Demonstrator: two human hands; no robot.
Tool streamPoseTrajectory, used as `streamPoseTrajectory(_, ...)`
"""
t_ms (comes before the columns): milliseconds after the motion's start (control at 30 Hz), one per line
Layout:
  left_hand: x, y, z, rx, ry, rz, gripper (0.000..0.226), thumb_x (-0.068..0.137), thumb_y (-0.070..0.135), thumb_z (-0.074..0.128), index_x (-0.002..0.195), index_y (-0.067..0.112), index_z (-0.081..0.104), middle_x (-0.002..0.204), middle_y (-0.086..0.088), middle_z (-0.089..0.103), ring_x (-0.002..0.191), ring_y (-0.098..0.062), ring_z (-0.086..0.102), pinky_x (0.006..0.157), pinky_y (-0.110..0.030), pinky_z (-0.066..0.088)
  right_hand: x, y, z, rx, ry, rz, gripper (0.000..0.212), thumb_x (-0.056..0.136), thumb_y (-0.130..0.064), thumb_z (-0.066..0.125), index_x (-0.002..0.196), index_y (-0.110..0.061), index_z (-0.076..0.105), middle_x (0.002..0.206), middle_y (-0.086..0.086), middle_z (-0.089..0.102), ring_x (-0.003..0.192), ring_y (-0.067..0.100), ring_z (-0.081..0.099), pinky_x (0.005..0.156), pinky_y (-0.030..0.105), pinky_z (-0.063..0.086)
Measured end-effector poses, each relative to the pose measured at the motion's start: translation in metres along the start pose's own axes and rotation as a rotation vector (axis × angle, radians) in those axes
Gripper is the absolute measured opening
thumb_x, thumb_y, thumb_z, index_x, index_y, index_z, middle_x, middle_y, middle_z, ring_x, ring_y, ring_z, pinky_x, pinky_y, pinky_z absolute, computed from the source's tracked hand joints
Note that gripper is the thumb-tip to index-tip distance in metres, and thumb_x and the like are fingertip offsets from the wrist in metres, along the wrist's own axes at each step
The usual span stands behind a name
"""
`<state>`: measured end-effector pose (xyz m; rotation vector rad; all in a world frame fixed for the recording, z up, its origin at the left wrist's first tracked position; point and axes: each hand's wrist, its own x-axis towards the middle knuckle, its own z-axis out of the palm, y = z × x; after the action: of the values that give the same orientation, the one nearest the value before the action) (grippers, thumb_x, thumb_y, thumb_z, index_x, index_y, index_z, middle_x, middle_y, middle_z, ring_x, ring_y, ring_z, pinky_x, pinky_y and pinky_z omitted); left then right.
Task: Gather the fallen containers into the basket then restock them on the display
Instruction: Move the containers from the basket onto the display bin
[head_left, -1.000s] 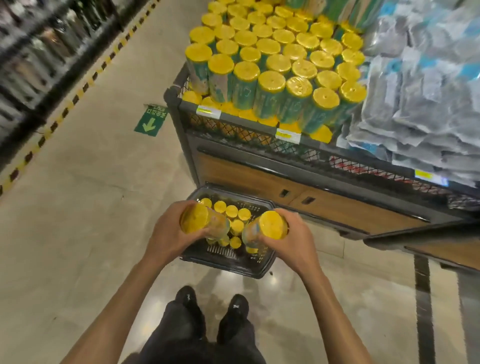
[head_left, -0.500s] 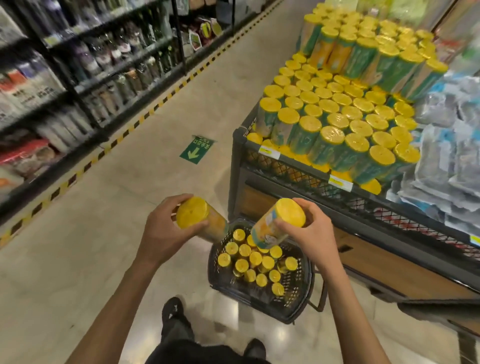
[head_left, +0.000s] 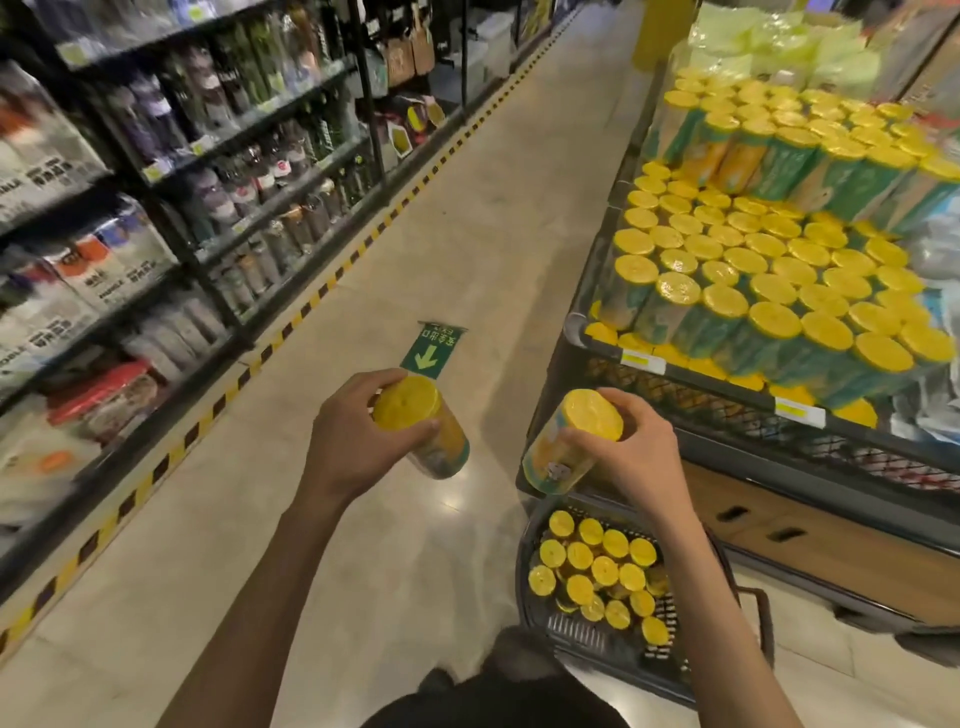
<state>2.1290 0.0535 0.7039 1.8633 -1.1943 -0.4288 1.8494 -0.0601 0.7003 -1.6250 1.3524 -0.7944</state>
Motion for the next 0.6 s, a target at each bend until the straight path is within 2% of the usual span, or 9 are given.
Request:
streamPoseTrajectory(67,0.018,-0.003,-0.004,-0.002,0.005,0.008,0.078,0.057,0.064,0.073,0.126,0.03,0.061,0.121,0.014,0.058,0.103,-0.013,0.059,0.083,-0.037,0.056,0.015,-0.011,0.01,-0.019,0.01,-0.01,0.068,0.066,-0.039,0.087,0.127,-0.031,0.058,0.118,-0.012,0.06,0.105,0.006,0.057,0.083,0.025,0.049)
streamPoseTrajectory(200,0.062,-0.007,-0.004,-0.001,-0.007,0.023,0.071,0.065,0.048,0.084,0.128,0.027,0.06,0.122,0.011,0.058,0.105,-0.014,0.058,0.084,-0.038,0.057,0.053,-0.021,0.026,-0.033,0.026,-0.031,0.071,0.066,-0.039,0.088,0.129,-0.027,0.058,0.12,-0.009,0.058,0.106,0.009,0.056,0.08,0.02,0.045)
streamPoseTrajectory(267,0.088,-0.006,-0.001,0.005,-0.011,0.033,0.069,0.067,0.043,0.087,0.129,0.027,0.06,0.122,0.011,0.058,0.106,-0.013,0.058,0.084,-0.035,0.056,0.076,-0.022,0.032,-0.024,0.034,-0.04,0.072,0.065,-0.04,0.088,0.128,-0.026,0.058,0.119,-0.008,0.059,0.105,0.009,0.057,0.081,0.024,0.049)
streamPoseTrajectory(367,0.135,0.0,0.008,0.023,-0.038,0.057,0.066,0.067,0.042,0.087,0.126,0.027,0.061,0.118,0.013,0.057,0.104,-0.011,0.057,0.085,-0.032,0.054,0.115,-0.024,0.037,-0.009,0.061,-0.033,0.072,0.063,-0.044,0.088,0.127,-0.031,0.058,0.118,-0.01,0.06,0.106,0.011,0.059,0.083,0.038,0.056)
streamPoseTrajectory(500,0.211,0.019,0.029,0.11,-0.134,0.124,0.063,0.065,0.046,0.085,0.122,0.03,0.062,0.116,0.014,0.058,0.103,-0.007,0.055,0.083,-0.026,0.051,0.181,-0.032,0.032,-0.006,0.114,-0.043,0.073,0.064,-0.043,0.088,0.128,-0.029,0.058,0.118,-0.008,0.061,0.103,0.01,0.058,0.085,0.033,0.054)
streamPoseTrajectory(600,0.271,0.038,0.05,0.136,-0.209,0.16,0.064,0.065,0.048,0.085,0.122,0.031,0.062,0.118,0.015,0.058,0.103,-0.006,0.055,0.085,-0.027,0.051,0.231,-0.04,0.019,-0.02,0.157,-0.02,0.075,0.062,-0.044,0.088,0.129,-0.028,0.058,0.12,-0.008,0.059,0.105,0.011,0.057,0.087,0.037,0.054)
